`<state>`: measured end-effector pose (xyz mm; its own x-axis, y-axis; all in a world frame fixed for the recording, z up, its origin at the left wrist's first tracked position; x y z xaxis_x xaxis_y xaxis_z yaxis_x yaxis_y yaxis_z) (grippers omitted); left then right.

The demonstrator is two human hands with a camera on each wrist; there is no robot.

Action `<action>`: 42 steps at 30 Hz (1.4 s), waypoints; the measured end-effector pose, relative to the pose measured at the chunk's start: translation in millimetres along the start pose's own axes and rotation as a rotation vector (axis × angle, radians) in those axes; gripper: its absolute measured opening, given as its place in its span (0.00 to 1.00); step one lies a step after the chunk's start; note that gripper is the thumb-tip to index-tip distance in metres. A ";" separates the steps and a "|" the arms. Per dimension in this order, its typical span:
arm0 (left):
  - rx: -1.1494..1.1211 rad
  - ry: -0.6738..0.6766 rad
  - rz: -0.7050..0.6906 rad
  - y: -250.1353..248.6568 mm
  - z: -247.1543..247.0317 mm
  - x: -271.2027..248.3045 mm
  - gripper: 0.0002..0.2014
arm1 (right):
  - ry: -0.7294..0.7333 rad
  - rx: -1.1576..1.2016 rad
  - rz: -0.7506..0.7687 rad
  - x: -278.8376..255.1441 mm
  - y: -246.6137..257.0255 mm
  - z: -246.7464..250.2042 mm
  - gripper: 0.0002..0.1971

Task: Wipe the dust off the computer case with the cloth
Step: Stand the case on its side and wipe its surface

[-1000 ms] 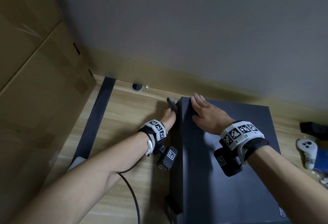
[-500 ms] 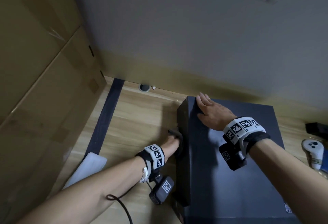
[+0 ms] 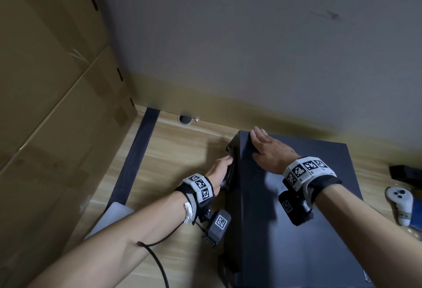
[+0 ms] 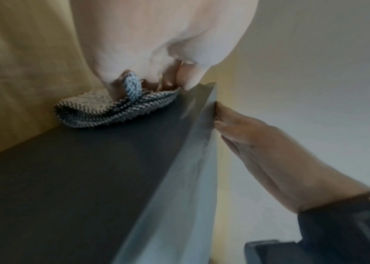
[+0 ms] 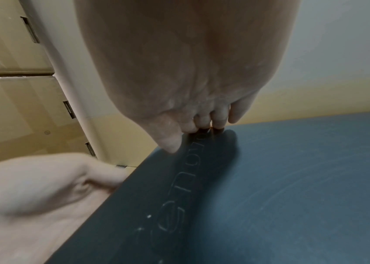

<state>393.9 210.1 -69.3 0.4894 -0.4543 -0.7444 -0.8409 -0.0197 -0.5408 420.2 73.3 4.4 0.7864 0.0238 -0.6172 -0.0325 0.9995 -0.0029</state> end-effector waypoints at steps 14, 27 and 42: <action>-0.036 -0.013 -0.207 -47.4 -14.8 -16.6 0.22 | 0.009 0.000 0.005 1.8 -1.7 -1.5 0.38; 0.070 0.064 -0.136 30.3 -6.5 -70.1 0.24 | 0.015 -0.023 -0.001 -1.7 1.4 -1.2 0.39; 0.077 0.056 -0.086 -60.6 -14.2 5.7 0.28 | 0.004 0.021 0.014 1.6 -4.2 -2.5 0.41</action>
<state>444.3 196.0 -35.2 0.5432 -0.5031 -0.6722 -0.7751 0.0071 -0.6317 420.1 69.1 1.4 0.7834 0.0382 -0.6204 -0.0308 0.9993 0.0226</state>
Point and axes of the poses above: each hand's wrist, its own x-axis towards the middle knuckle, its own z-axis out of the back of the hand, y = z × x, the point moved 6 cm from there along x, towards the middle knuckle, and after that the axes turned 5 degrees about -x, right-handed, at the moved point
